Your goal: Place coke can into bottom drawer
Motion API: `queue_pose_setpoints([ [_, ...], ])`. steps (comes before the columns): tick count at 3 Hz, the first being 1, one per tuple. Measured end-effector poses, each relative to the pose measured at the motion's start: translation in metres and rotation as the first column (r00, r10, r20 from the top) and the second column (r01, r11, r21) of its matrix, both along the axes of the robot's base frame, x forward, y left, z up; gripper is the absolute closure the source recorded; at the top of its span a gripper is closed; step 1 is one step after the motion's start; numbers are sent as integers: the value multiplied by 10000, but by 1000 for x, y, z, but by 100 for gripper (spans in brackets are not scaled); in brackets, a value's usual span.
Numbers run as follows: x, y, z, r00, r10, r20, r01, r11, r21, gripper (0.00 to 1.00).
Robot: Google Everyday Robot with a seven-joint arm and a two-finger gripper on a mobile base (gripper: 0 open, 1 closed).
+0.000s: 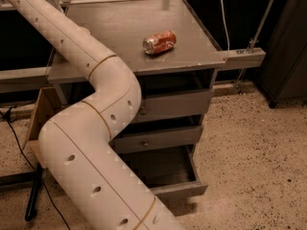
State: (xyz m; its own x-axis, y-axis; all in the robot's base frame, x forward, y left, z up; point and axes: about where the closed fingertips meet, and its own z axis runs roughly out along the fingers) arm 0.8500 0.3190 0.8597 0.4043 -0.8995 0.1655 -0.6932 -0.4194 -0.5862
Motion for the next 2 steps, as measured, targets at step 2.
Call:
queue_pose_setpoints([
  [2, 2, -3, 4, 9998, -64, 188, 68, 9997, -216, 0],
])
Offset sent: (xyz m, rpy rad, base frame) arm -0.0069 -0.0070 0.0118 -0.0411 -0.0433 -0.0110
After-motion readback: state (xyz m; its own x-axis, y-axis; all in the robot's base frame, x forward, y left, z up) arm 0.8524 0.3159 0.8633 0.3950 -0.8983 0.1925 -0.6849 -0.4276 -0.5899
